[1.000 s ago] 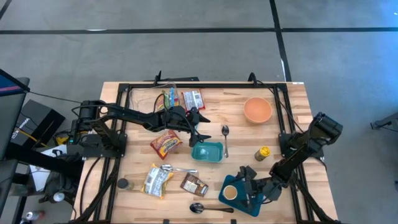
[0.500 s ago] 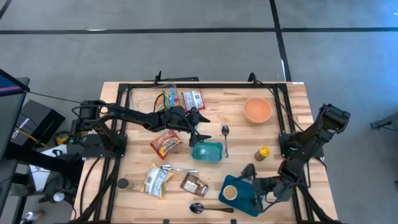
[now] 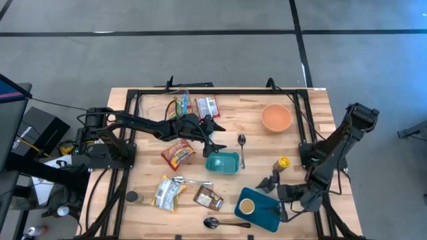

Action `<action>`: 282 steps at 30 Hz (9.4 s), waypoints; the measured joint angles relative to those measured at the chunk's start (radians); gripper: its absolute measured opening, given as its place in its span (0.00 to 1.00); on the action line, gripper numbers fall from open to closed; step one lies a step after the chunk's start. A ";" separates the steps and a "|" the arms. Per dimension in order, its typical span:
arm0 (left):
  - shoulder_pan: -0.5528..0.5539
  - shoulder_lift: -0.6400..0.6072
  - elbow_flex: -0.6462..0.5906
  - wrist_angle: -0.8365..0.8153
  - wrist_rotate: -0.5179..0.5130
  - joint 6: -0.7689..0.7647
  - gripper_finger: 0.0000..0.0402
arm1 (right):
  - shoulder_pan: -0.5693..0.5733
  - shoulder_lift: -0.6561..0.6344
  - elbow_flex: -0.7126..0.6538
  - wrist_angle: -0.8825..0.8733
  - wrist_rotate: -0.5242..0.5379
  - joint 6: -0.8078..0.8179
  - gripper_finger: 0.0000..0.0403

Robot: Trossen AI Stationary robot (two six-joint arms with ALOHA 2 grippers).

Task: Pick & Place Food Item
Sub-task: Put the black seasoning can into the blue bin

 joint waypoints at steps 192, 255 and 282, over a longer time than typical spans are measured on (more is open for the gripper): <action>0.000 0.000 0.000 0.000 0.000 0.000 0.93 | -0.219 0.222 0.339 -1.124 -0.428 0.875 0.29; 0.000 0.000 0.000 0.000 0.000 0.000 0.93 | -0.093 0.148 0.515 -1.086 -0.264 0.685 0.30; 0.000 0.000 0.000 0.000 0.000 0.000 0.93 | -0.130 0.175 0.490 -0.995 -0.274 0.671 0.31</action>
